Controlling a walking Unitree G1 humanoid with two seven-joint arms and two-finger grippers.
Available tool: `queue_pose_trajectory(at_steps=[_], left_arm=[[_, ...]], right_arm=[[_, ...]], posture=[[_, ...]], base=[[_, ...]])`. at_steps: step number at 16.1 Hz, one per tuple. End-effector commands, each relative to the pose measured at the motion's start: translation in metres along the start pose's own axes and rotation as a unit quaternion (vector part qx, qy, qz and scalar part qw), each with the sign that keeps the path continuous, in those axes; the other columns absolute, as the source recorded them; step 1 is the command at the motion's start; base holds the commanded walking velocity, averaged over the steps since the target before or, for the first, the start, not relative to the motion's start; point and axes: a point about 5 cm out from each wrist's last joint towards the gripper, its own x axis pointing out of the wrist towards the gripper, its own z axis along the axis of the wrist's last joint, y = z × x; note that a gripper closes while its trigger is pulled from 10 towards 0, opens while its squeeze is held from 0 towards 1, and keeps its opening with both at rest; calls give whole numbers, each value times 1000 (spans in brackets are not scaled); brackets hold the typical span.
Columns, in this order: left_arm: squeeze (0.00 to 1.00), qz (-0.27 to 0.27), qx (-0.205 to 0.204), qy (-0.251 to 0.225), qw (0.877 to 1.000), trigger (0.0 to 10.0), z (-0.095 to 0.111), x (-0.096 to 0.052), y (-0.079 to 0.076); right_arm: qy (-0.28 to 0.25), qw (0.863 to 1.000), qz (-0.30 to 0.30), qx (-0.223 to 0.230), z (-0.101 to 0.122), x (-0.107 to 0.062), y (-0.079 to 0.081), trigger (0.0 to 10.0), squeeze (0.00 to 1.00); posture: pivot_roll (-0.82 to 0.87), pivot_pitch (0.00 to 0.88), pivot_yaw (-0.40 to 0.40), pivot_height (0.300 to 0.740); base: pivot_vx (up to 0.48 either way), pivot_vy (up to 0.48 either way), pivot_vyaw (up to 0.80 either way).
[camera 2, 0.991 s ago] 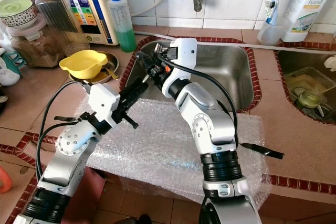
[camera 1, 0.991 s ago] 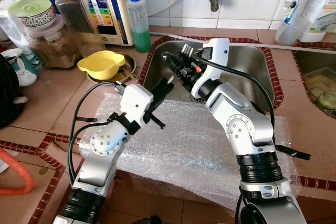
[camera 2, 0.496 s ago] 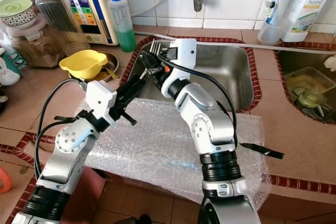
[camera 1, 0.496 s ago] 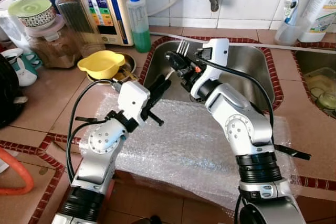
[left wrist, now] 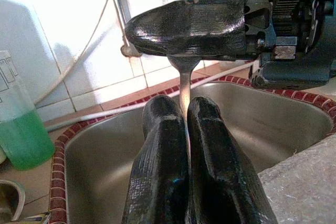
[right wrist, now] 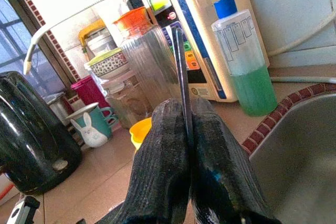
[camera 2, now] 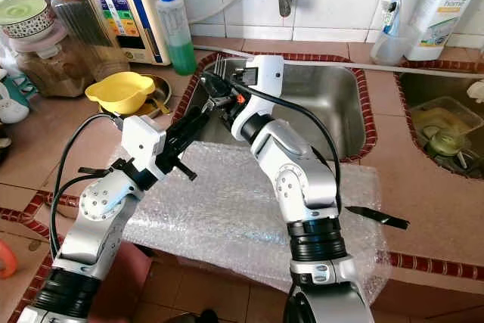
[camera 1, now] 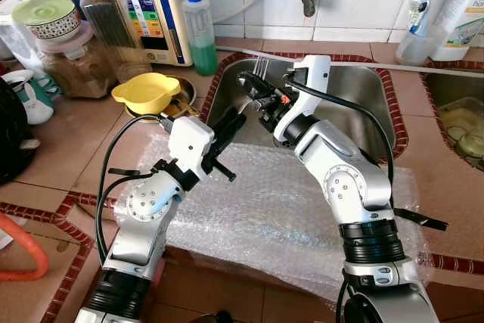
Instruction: Kitchen organization
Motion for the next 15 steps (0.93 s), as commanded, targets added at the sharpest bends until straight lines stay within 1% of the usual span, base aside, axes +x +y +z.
queue_pose_trajectory(at_steps=[1, 2, 3, 4, 5, 6, 9, 12, 13, 15], left_arm=[[0, -6, 7, -10, 1000, 2784, 4, -2, 1], [0, -6, 6, -9, 1000, 3255, 3, -1, 1], [0, -6, 6, -8, 1000, 4745, 3, -1, 0], [0, -7, 3, -8, 1000, 10000, 3, -1, 0], [188, -6, -5, -11, 1000, 10000, 3, 0, -1], [1000, -3, -15, -15, 1000, 10000, 4, 0, -1], [1000, -3, -22, -18, 1000, 10000, 4, 0, -2], [1000, -4, -23, -17, 1000, 10000, 4, 0, -2], [1000, -2, -22, -17, 1000, 10000, 4, 0, -1], [1000, 1, -19, -15, 1000, 10000, 4, -1, 1]], right_arm=[[-14, 1000, -20, -2, 7, -1, -8, 0, 0], [-15, 1000, -21, -2, 7, -2, -9, 0, 0], [-17, 1000, -22, -2, 8, -2, -9, 0, 0], [-18, 1000, -22, -1, 8, -2, -9, 0, 0], [-19, 1000, -23, -1, 8, -1, -9, 0, 0], [-21, 999, -24, -1, 8, -1, -9, 0, 0], [-34, 999, -31, -8, 11, 0, -9, 0, 0], [-57, 997, -54, -19, 17, 2, -12, 0, 0], [-63, 996, -63, -28, 19, 2, -14, 0, 0], [-86, 988, -102, -74, 28, -2, -24, 0, 0]], posture=[[-208, 120, 114, 740], [-208, 120, 114, 740], [-209, 120, 113, 740], [-209, 119, 112, 740], [-208, 119, 111, 740], [-208, 118, 109, 740], [-205, 118, 109, 740], [-201, 122, 113, 740], [-201, 122, 114, 740], [-201, 122, 114, 740]], base=[[0, 0, 0], [0, 0, 0], [0, 0, 0], [0, 0, 0], [0, 0, 0], [0, 0, 0], [0, 0, 0], [0, 0, 0], [0, 0, 0], [0, 0, 0]])
